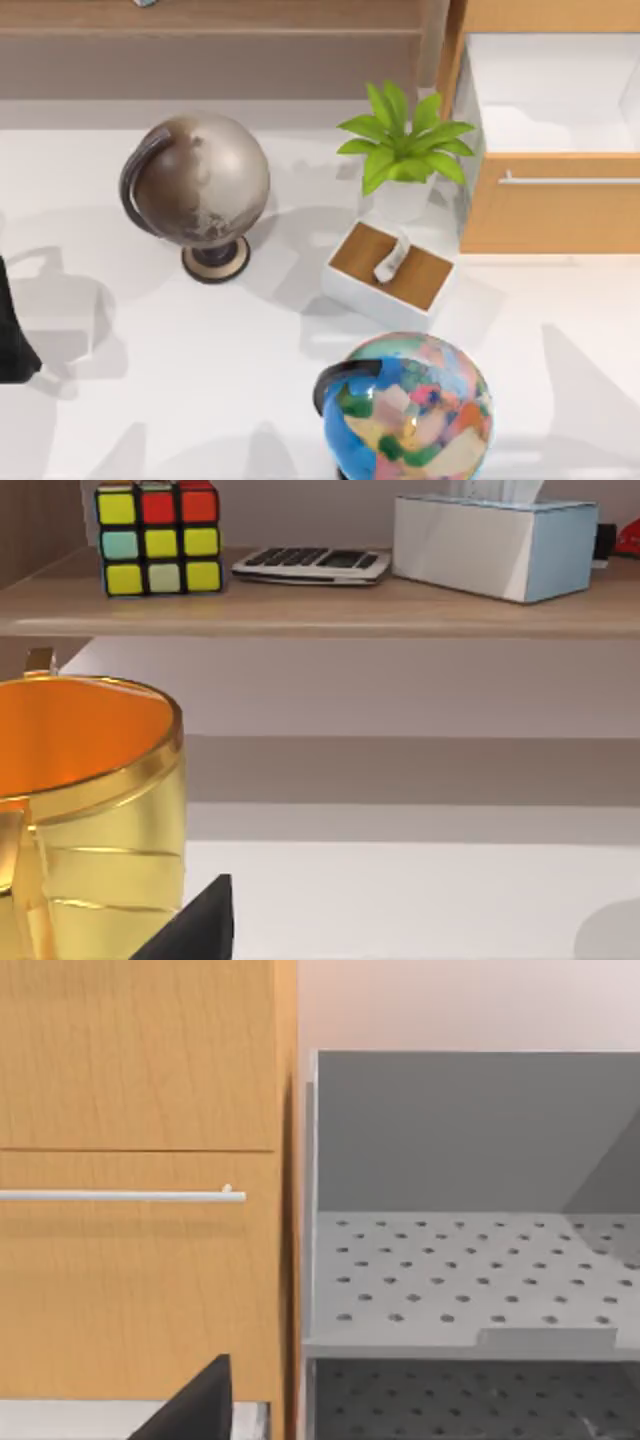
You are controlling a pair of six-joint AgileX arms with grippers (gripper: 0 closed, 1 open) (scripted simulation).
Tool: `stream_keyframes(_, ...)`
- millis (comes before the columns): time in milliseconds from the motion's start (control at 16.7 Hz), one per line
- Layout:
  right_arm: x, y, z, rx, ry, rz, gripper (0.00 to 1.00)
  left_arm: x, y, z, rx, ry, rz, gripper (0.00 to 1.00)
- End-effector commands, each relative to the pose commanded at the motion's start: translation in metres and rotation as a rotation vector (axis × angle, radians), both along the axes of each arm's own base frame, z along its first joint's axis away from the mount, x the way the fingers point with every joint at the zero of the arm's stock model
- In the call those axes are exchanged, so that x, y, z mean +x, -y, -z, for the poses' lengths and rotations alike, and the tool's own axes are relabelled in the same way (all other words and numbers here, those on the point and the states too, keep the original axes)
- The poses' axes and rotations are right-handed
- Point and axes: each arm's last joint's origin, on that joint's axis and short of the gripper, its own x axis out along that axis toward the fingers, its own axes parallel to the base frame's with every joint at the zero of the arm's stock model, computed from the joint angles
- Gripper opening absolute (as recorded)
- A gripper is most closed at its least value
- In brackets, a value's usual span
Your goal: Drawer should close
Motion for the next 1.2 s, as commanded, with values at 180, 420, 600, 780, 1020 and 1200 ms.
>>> stream_keyframes(180,0.016,0.03,-0.005,0.004,-0.006,0.003,1.0,0.0,0.0,0.0,0.0,0.0,0.0,1.0)
stream_keyframes(420,0.02,0.04,-0.007,0.004,-0.005,0.006,1.0,0.0,0.0,0.0,0.0,0.0,0.0,1.0)
stream_keyframes(600,0.02,0.039,-0.006,0.005,-0.007,0.004,1.0,0.0,0.0,0.0,0.0,0.0,0.0,1.0)
stream_keyframes(780,0.024,0.035,0.004,-0.015,-0.019,0.0,1.0,0.0,0.0,0.0,0.0,0.0,0.0,1.0)
stream_keyframes(1020,0.042,0.008,0.054,-0.15,-0.068,-0.044,1.0,0.0,0.0,0.0,0.0,0.0,0.0,1.0)
stream_keyframes(1200,0.05,-0.03,0.101,-0.337,-0.101,-0.106,1.0,0.0,0.0,0.0,0.0,0.0,0.0,1.0)
